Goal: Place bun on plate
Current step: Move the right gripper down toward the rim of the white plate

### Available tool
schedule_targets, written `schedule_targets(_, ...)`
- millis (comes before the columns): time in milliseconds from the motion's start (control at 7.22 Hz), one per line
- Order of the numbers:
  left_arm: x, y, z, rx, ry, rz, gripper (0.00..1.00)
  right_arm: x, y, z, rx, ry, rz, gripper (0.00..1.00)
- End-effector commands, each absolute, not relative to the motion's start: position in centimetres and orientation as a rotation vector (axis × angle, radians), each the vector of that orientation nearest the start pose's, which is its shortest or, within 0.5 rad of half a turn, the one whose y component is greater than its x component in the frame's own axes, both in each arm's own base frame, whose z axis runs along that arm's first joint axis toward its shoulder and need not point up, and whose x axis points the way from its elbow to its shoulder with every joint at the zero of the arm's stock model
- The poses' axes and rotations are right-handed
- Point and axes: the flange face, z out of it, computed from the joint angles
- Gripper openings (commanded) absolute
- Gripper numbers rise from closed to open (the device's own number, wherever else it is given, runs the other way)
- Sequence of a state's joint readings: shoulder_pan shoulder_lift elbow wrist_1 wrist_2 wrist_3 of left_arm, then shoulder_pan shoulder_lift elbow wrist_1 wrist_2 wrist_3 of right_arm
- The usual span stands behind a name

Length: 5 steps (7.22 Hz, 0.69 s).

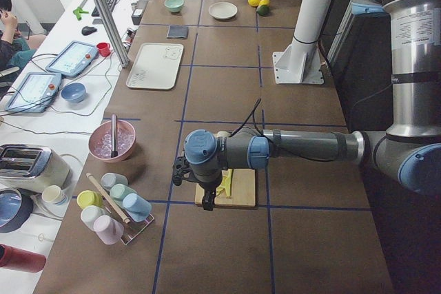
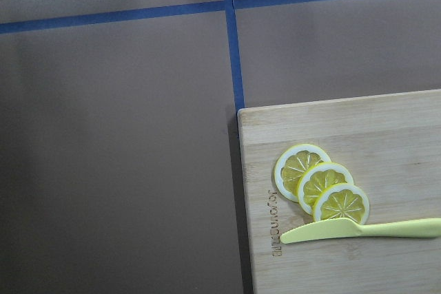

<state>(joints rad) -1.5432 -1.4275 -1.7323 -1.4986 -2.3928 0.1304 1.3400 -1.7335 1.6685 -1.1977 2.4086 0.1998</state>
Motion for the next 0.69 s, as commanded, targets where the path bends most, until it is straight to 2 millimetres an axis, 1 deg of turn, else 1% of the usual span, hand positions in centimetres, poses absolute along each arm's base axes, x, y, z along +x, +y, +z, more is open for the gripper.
schedule_targets(0, -4.9, -42.8, 65.0, -0.01, 0.824, 0.126, 1.0, -8.8, -43.2, 66.1, 0.125, -0.941, -0.082, 0.98)
schedule_targets(138, -4.9, -42.8, 65.0, -0.01, 0.824, 0.126, 1.0, -10.6, -42.9, 65.7, 0.111, -0.952, -0.071, 0.98)
schedule_targets(277, -4.9, -42.8, 65.0, -0.01, 0.824, 0.126, 1.0, -12.2, -42.7, 65.8, 0.113, -0.925, -0.081, 0.98)
schedule_targets(415, -4.9, -42.8, 65.0, -0.01, 0.824, 0.126, 1.0, -13.5, -42.5, 66.0, 0.113, -0.898, -0.099, 0.97)
schedule_targets(554, -4.9, -42.8, 65.0, -0.01, 0.824, 0.126, 1.0, -14.1, -42.4, 66.0, 0.109, -0.893, -0.1, 0.95)
